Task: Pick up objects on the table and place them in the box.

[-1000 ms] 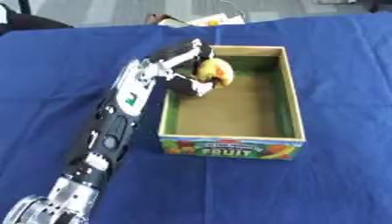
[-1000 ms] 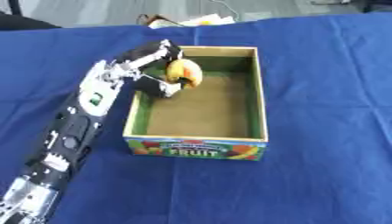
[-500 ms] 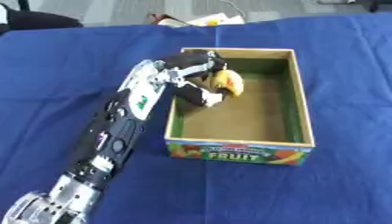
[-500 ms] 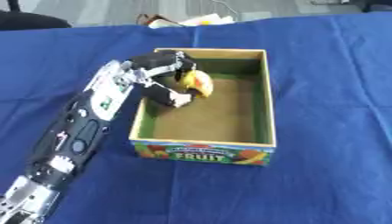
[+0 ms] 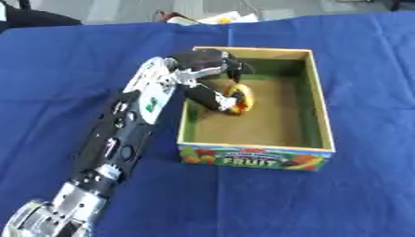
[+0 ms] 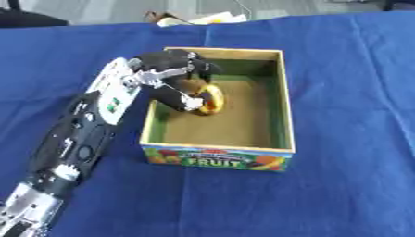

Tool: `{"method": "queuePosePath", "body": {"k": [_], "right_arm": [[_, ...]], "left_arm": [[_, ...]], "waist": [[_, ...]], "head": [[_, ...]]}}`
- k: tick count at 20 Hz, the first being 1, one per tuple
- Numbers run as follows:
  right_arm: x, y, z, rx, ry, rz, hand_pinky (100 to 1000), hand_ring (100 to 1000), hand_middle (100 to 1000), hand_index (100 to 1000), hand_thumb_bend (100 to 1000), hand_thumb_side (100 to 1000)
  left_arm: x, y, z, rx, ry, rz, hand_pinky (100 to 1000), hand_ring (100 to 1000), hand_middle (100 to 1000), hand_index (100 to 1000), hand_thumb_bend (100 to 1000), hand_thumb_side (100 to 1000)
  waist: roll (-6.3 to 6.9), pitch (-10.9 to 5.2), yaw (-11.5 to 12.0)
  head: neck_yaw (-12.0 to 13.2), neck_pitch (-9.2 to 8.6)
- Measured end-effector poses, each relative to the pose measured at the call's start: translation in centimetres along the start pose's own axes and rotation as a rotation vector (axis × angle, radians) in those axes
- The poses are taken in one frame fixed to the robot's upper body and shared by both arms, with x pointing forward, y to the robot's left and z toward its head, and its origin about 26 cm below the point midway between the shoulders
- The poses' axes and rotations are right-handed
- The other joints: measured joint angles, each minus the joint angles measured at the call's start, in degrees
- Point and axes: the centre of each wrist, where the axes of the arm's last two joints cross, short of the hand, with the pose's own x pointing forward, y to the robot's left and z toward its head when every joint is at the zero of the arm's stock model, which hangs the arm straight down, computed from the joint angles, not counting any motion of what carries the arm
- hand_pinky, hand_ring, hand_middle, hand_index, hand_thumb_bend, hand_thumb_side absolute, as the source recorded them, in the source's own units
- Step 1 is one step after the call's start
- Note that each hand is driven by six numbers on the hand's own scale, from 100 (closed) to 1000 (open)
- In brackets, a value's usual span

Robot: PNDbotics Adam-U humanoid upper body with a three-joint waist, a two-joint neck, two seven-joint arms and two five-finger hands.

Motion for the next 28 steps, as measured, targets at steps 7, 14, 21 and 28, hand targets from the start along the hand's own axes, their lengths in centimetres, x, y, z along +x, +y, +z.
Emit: {"method": "queuePosePath", "body": {"k": [7, 14, 21, 28], "right_arm": [[0.0, 0.1, 0.0, 0.000, 0.012, -0.009, 507, 745, 485, 831, 100, 1000], [0.0, 0.1, 0.0, -0.002, 0.014, -0.010, 507, 744, 485, 830, 100, 1000], [0.0, -0.2, 0.3, -0.022, 0.007, -0.010, 506, 741, 485, 826, 100, 1000], [0.0, -0.5, 0.7, -0.044, -0.001, -0.007, 506, 739, 485, 823, 100, 1000]], "left_arm": [[0.0, -0.1, 0.0, -0.021, 0.015, -0.050, 578, 722, 652, 904, 153, 664], [0.0, 1.0, 0.9, 0.113, -0.025, -0.042, 556, 623, 576, 834, 100, 513], [-0.5, 3.5, 4.0, 0.376, -0.051, -0.017, 516, 534, 501, 778, 100, 472], [-1.2, 3.6, 8.1, 0.539, -0.022, 0.016, 521, 510, 489, 778, 100, 644]], "waist": [[0.00, -0.40, -0.1], [-0.04, -0.53, 0.5], [-1.03, -1.00, 1.6], [-1.78, -1.68, 3.3]], "head": [[0.4, 0.03], [0.2, 0.05], [-0.9, 0.16], [-3.0, 1.25]]}}
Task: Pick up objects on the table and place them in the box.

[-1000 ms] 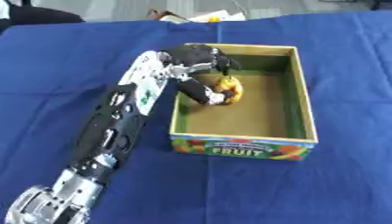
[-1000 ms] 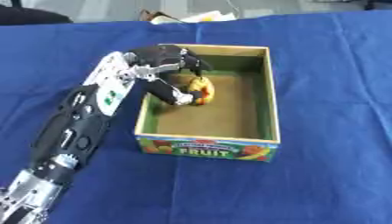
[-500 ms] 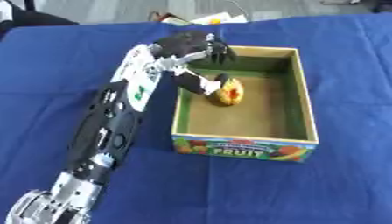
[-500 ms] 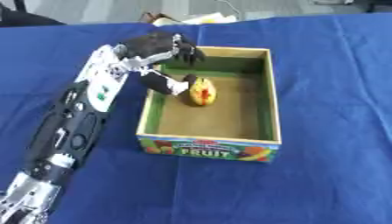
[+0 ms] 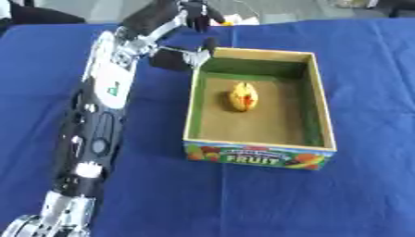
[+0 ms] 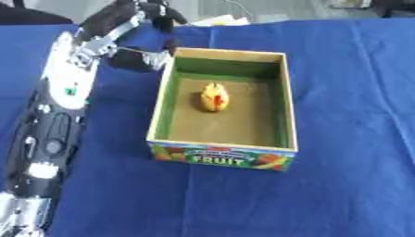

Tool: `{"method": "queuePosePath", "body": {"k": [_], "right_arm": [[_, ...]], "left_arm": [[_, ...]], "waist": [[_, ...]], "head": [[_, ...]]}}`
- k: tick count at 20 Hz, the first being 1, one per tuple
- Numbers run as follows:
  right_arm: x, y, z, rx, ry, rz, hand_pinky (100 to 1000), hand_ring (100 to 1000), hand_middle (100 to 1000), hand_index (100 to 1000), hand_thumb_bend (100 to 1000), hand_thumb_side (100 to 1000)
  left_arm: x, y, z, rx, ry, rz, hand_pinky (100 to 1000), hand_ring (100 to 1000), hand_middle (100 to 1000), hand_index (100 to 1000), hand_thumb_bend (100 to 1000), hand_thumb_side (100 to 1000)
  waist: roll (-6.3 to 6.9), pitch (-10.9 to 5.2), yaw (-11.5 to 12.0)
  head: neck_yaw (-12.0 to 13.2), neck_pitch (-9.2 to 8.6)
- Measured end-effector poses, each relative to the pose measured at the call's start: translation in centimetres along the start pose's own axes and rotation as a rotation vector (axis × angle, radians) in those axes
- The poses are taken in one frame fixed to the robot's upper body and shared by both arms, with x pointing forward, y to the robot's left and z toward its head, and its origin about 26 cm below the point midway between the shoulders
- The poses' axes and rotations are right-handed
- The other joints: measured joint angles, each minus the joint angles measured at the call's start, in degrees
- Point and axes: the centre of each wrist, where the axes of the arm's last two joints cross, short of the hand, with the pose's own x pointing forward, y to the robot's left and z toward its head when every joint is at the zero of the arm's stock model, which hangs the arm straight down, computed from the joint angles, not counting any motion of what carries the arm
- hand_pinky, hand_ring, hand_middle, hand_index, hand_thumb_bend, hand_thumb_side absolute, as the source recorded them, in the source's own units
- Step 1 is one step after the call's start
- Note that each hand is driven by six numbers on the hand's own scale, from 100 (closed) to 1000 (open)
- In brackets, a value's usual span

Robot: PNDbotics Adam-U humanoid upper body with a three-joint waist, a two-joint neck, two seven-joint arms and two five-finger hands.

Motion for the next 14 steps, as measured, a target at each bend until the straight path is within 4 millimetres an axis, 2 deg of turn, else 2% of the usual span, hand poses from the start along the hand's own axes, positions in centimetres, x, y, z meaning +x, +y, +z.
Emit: {"method": "queuePosePath", "body": {"k": [4, 8, 10, 14], "right_arm": [[0.0, -0.4, 0.4, -0.018, -0.001, 0.008, 506, 740, 486, 823, 100, 1000], [0.2, -0.6, 0.6, -0.026, -0.002, 0.019, 506, 740, 486, 823, 100, 1000], [0.2, -0.6, 0.6, -0.028, -0.003, 0.019, 507, 740, 487, 822, 100, 1000], [0.1, -0.7, 0.7, -0.032, -0.003, 0.021, 508, 740, 487, 821, 100, 1000]], "left_arm": [[-0.9, 0.7, 3.1, 0.064, 0.056, 0.019, 528, 507, 485, 785, 100, 768], [-2.2, 1.4, 6.6, 0.116, 0.128, 0.038, 540, 514, 495, 790, 100, 835], [-2.5, 1.4, 7.9, 0.136, 0.155, 0.053, 565, 527, 508, 798, 100, 893], [-2.3, 1.0, 10.1, 0.186, 0.205, 0.093, 574, 536, 525, 812, 100, 929]], "waist": [[-0.32, -0.67, 1.5], [-0.45, -0.90, 2.6], [-0.57, -0.96, 2.9], [-0.80, -0.99, 3.4]], "head": [[-2.2, 0.86], [-3.9, 1.38], [-4.2, 1.40], [-4.2, 1.40]]}}
